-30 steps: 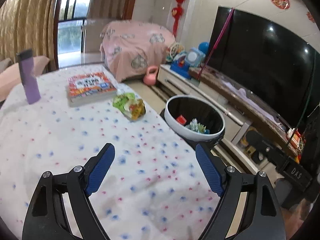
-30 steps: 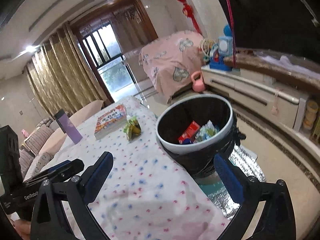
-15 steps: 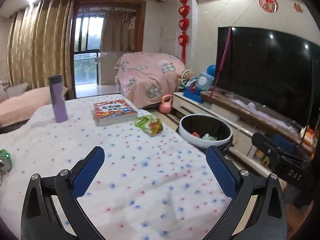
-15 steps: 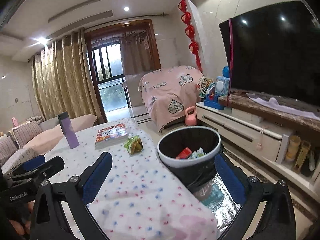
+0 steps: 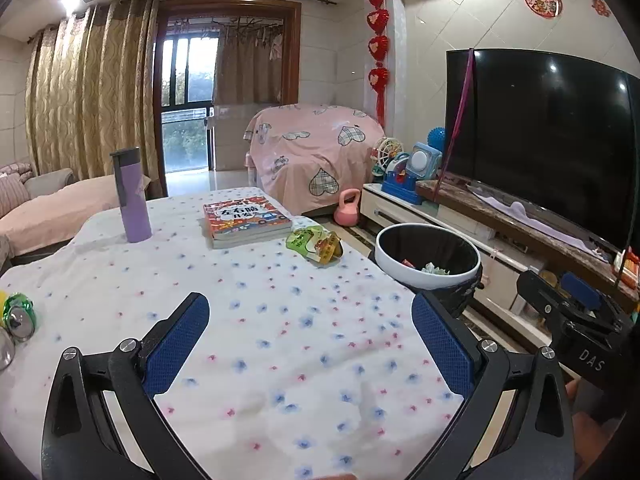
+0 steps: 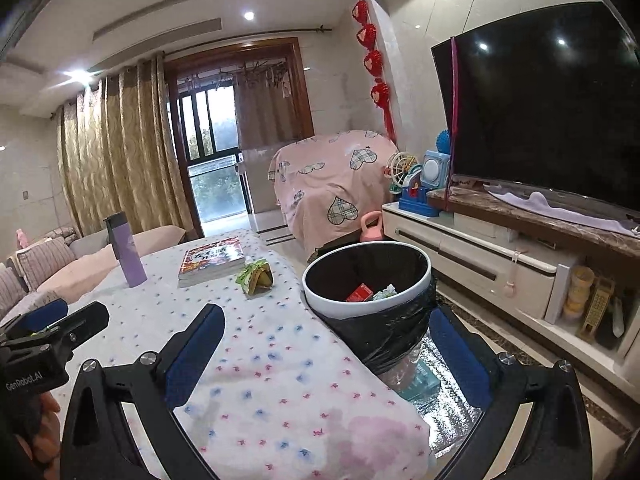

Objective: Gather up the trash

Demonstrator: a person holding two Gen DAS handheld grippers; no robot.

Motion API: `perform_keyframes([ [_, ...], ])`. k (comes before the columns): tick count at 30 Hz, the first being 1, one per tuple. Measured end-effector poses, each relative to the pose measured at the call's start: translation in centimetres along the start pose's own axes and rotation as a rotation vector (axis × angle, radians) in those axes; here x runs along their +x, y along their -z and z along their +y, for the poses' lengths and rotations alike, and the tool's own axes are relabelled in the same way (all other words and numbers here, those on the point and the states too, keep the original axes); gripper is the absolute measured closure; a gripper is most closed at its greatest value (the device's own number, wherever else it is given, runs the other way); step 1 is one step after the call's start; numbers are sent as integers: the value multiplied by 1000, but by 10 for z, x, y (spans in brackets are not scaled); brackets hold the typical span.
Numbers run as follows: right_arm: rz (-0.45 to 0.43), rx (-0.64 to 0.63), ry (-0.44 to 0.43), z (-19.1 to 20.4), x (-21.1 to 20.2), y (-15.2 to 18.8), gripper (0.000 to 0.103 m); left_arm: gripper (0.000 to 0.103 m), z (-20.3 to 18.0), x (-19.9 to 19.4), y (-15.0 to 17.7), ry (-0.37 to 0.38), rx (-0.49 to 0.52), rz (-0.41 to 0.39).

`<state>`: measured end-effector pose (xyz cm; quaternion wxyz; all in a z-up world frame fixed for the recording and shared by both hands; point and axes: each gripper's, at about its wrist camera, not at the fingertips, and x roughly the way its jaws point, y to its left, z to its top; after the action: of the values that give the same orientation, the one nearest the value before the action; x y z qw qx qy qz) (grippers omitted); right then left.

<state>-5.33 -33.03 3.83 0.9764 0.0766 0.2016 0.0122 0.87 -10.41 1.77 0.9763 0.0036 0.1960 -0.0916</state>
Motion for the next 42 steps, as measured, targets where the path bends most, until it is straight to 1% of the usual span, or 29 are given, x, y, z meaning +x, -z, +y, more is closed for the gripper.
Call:
perform_keyframes([
  [6, -19, -10, 4, 2, -3, 1, 0, 0, 0, -2, 1, -5, -4, -6],
  [42, -25, 0, 1, 2, -4, 0, 0, 0, 0, -3, 4, -8, 8, -16],
])
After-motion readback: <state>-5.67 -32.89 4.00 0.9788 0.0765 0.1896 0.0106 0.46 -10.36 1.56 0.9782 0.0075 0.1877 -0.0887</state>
